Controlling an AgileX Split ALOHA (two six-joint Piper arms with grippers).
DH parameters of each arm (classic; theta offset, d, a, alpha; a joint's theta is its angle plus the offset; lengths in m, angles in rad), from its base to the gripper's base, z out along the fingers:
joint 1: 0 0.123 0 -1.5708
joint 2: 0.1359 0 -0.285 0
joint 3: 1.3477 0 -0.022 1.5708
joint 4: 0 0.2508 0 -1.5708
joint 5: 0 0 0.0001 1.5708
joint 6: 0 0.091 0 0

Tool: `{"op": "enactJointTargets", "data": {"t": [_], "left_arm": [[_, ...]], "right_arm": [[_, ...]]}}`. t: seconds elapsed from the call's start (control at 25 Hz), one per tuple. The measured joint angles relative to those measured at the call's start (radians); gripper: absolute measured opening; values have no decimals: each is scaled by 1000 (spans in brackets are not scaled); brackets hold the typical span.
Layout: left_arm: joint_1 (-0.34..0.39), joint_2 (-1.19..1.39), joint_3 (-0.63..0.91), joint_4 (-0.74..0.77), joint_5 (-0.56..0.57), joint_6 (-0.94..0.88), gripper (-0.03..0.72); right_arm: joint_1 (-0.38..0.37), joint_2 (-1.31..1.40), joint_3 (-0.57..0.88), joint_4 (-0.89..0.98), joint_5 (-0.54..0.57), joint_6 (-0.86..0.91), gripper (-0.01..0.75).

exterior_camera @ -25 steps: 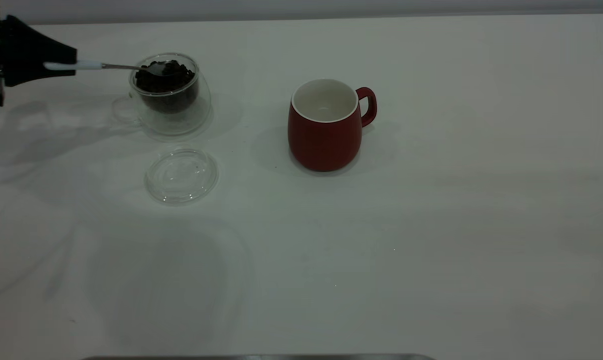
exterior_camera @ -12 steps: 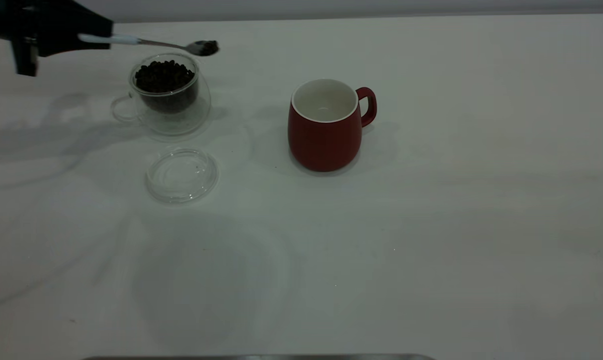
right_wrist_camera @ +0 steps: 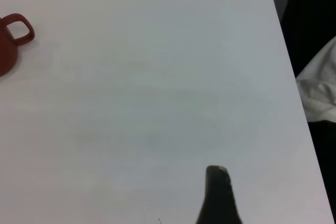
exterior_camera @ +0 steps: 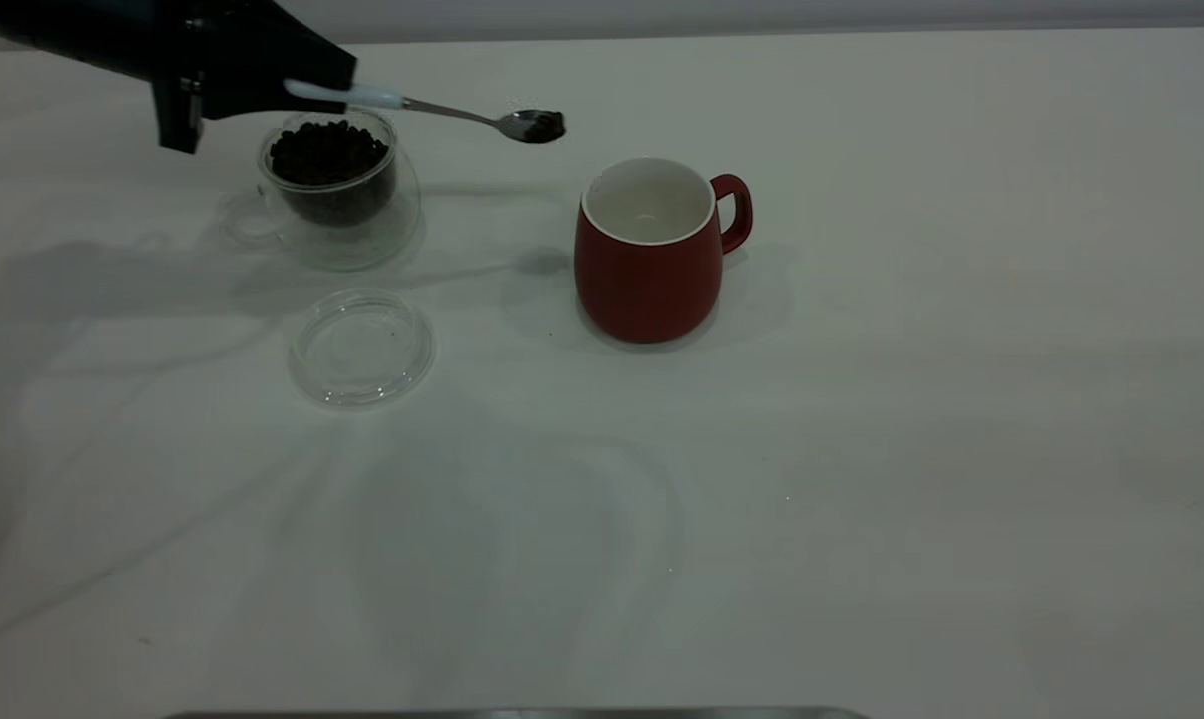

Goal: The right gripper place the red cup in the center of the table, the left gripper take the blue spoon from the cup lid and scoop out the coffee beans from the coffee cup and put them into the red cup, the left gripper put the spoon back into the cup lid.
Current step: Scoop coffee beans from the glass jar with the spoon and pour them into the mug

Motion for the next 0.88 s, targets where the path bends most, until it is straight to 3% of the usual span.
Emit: {"op": "enactJointTargets", "data": {"t": [0.4, 0.88], "left_arm": [[-89, 0, 0, -11, 0, 2, 123], [-131, 0, 0, -25, 0, 112, 123]], "right_arm": [[0, 0, 0, 0, 0, 0, 591], [0, 0, 0, 0, 0, 0, 591]]}}
